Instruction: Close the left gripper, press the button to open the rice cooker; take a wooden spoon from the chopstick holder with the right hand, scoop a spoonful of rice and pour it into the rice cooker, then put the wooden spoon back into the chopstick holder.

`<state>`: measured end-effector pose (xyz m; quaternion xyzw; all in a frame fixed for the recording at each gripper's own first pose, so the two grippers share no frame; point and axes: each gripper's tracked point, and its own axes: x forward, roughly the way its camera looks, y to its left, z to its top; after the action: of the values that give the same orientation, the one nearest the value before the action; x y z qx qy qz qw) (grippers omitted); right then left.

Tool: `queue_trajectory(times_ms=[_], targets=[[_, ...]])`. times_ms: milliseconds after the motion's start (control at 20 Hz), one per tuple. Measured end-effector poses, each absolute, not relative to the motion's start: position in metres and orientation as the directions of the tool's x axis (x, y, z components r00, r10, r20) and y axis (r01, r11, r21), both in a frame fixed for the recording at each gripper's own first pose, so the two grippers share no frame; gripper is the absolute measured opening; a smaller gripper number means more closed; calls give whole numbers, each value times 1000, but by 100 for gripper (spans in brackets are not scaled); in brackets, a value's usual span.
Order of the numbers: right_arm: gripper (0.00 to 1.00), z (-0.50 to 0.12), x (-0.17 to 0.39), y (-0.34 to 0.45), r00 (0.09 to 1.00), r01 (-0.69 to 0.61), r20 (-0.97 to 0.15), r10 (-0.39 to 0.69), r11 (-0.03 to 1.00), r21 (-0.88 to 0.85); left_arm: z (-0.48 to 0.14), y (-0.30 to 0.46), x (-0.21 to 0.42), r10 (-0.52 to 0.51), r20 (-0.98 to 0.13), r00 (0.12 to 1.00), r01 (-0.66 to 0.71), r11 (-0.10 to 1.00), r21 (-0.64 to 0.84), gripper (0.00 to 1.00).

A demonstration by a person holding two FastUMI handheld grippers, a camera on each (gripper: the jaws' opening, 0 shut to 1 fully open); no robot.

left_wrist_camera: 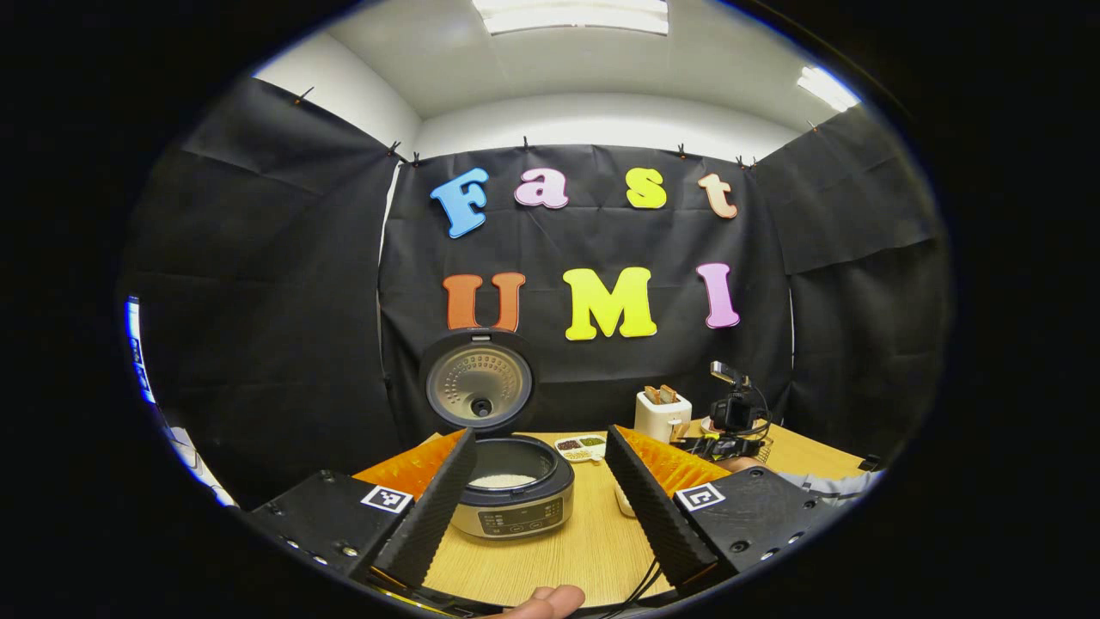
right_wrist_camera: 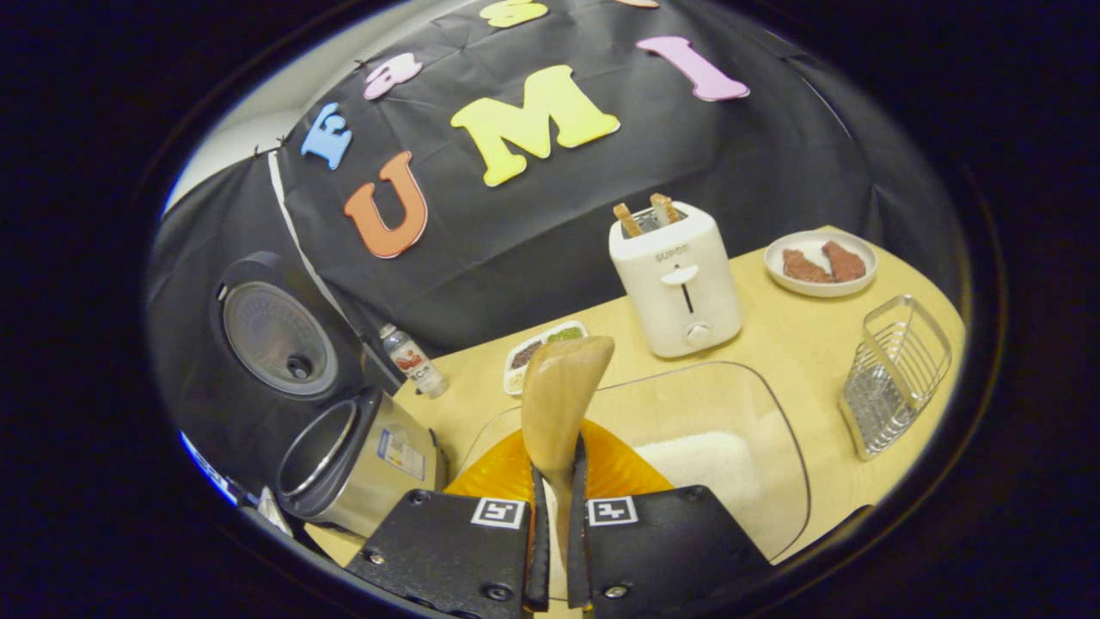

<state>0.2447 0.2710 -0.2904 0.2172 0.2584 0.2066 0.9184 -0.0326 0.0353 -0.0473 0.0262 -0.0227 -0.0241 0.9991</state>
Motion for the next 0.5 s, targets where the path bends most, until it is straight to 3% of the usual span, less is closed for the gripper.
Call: queue_trajectory(times_ms=[250,500], targets=[[11,-292,249,276,719,-235,-364,593,699,675,-47,37,-33,-52,44,998,50,998,45,96],[9,-266,247,263,745,-256,-300,596,671,696,-46,39,-33,-36,37,999,34,998,46,96]])
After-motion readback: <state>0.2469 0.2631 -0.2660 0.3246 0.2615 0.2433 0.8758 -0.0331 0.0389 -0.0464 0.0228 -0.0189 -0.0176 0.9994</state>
